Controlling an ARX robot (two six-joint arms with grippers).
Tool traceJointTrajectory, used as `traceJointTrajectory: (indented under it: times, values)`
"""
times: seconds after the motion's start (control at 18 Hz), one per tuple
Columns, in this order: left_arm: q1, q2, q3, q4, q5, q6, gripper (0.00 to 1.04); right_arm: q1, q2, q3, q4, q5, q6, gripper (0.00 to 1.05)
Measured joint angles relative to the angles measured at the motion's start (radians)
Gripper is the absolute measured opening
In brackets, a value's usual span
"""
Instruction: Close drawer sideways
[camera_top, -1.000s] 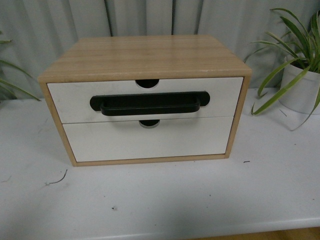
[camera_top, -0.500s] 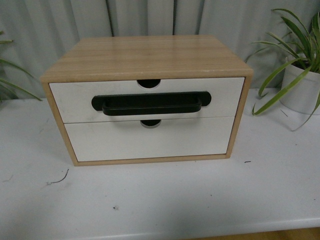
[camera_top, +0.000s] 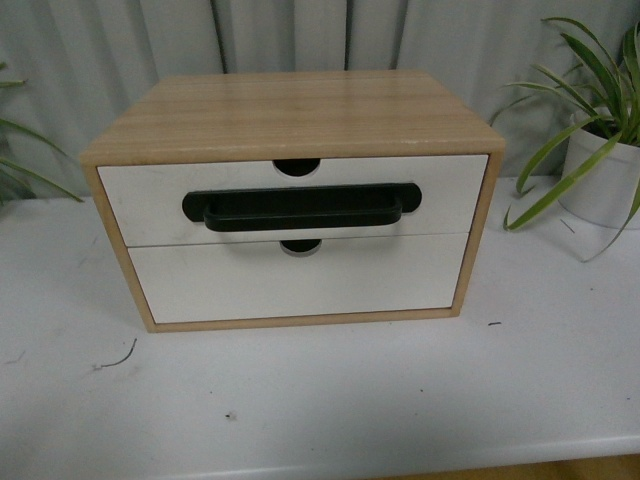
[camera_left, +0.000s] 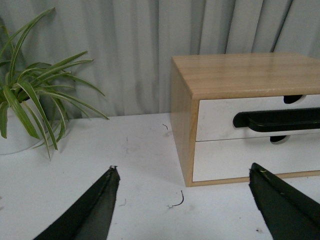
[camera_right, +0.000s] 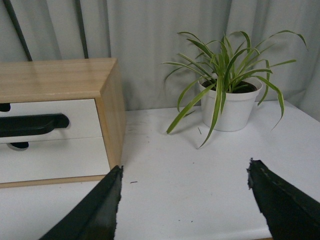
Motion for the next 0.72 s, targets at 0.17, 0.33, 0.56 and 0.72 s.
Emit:
traceJointTrajectory:
  times: [0.17,0.33,0.56,0.72]
  values:
    - [0.000,0.000,0.000,0.000,0.000,0.000,0.98,0.000,0.000,0.000,0.000,0.000,0.000,1.00]
    - [0.000,0.000,0.000,0.000,0.000,0.000,0.98,0.000,0.000,0.000,0.000,0.000,0.000,0.98]
    - [0.000,0.000,0.000,0.000,0.000,0.000,0.98,0.000,0.000,0.000,0.000,0.000,0.000,0.98]
    - [0.000,0.000,0.000,0.000,0.000,0.000,0.98,0.000,0.000,0.000,0.000,0.000,0.000,0.98]
